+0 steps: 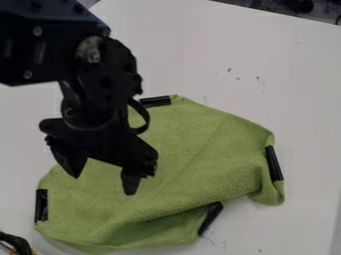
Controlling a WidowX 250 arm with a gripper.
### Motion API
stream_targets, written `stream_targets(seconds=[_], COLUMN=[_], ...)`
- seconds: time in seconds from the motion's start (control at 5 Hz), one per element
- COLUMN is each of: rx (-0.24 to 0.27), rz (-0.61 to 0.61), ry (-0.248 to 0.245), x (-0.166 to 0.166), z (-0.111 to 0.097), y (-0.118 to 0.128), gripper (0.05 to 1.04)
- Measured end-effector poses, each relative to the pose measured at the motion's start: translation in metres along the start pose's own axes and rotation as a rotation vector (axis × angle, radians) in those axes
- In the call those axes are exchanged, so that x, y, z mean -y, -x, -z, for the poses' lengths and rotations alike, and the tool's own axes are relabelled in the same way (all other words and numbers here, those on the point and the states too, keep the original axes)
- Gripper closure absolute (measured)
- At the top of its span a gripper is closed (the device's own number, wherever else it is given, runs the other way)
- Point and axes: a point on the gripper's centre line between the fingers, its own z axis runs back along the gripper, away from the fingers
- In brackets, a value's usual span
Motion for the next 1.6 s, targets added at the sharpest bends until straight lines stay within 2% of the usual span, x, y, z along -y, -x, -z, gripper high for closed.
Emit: stream_targets(seconds=[0.2,0.4,0.6,0.8,1.2,1.6], rx=[-0.002,-0.021,-0.077,-0.112,-0.148,-0.161], rz=[0.02,0.041,0.075,0.126,0.174,0.195], ry=[0.038,0.064,0.102,0.149,0.195,0.204], x=[0.028,0.057,0.081,0.109,0.128,0.129], z=[0.003,0.017,0.036,0.042,0.056,0.065], y=[0.009,0.015,0.019,0.017,0.02,0.006], gripper=[0.083,0.083,0.082,0.083,0.083,0.083])
